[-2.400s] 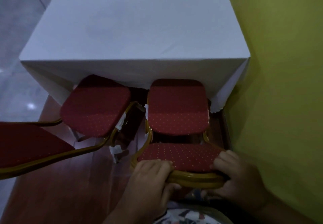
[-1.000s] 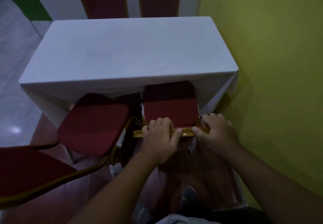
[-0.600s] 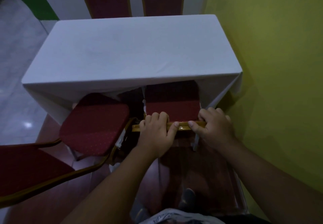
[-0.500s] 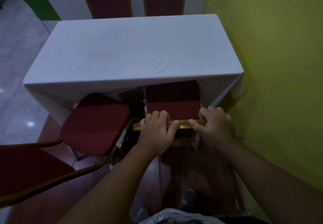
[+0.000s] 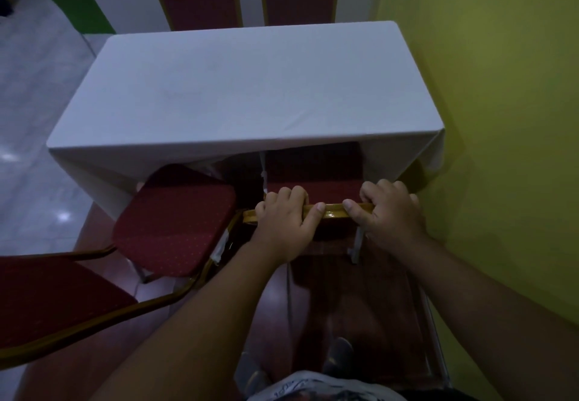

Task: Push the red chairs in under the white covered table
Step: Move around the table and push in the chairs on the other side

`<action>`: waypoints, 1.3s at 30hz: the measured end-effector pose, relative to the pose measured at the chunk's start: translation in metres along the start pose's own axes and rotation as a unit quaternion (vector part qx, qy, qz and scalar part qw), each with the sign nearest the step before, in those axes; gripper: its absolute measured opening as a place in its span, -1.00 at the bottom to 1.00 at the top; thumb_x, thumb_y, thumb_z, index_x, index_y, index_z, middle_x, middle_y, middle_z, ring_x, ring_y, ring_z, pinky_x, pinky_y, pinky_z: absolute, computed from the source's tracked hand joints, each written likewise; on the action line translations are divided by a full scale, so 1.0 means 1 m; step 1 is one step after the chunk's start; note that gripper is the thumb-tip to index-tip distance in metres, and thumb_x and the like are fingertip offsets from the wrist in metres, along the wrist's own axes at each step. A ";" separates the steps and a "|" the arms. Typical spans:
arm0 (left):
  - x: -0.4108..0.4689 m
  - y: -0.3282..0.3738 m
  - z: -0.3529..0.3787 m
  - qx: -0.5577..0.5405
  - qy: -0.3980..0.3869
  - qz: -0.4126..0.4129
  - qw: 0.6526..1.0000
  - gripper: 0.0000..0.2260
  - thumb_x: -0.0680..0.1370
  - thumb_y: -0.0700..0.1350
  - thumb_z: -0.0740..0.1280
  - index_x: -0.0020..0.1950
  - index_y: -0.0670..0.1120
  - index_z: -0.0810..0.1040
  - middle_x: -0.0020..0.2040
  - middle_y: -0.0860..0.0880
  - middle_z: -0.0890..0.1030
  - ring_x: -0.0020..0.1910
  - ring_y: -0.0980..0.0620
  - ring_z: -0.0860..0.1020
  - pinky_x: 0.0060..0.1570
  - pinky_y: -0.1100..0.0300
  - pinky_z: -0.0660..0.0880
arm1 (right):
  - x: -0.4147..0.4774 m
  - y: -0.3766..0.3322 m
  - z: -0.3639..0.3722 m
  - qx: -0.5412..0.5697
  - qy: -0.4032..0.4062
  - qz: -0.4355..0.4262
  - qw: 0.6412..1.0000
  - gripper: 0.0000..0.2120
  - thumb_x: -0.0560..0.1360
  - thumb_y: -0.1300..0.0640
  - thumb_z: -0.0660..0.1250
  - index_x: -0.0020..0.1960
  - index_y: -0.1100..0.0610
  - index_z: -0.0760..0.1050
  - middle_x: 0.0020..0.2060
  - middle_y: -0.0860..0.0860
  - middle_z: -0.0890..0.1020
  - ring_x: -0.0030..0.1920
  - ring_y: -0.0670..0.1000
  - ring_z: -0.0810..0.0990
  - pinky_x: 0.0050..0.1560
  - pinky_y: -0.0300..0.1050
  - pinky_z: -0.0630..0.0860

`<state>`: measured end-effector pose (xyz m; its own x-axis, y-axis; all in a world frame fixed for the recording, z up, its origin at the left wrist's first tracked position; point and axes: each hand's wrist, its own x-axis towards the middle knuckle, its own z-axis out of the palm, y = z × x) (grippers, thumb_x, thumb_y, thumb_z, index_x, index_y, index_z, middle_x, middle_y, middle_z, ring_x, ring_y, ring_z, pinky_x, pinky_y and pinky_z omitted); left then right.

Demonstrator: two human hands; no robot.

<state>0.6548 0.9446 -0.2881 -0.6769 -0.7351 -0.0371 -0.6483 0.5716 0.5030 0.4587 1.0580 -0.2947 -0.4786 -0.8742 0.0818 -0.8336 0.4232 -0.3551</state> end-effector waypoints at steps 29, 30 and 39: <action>-0.098 -0.168 -0.172 0.078 -0.001 0.031 0.996 -0.63 0.62 0.24 0.16 0.29 0.05 0.43 0.19 0.09 0.48 0.23 0.03 0.38 0.39 0.02 0.18 | -0.010 -0.223 0.026 0.008 -0.069 -0.036 0.997 -0.63 0.51 -0.37 0.17 0.15 -0.15 0.43 0.04 -0.08 0.51 0.14 0.09 0.46 0.11 0.15 0.45; -0.110 -0.198 -0.193 0.093 -0.006 0.033 0.995 -0.63 0.62 0.25 0.15 0.29 0.06 0.43 0.22 0.09 0.47 0.26 0.03 0.37 0.41 0.02 0.17 | -0.011 -0.252 0.036 0.030 -0.082 -0.034 0.996 -0.63 0.51 -0.37 0.17 0.14 -0.16 0.43 0.04 -0.08 0.51 0.15 0.09 0.46 0.08 0.14 0.46; -0.207 -0.457 -0.352 0.183 -0.136 0.011 0.974 -0.53 0.59 0.38 0.08 0.27 0.08 0.46 0.24 0.08 0.51 0.25 0.02 0.43 0.37 -0.06 0.26 | -0.041 -0.547 0.137 0.148 -0.266 -0.132 0.943 -0.50 0.43 -0.49 0.03 0.14 -0.19 0.40 0.03 -0.17 0.44 0.17 -0.04 0.42 0.14 0.08 0.47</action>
<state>1.2139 0.7074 -0.2063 -0.7275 -0.6257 -0.2814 -0.6791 0.7150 0.1659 0.9714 0.8299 -0.2311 0.0075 -0.9690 -0.2470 -0.7528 0.1570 -0.6392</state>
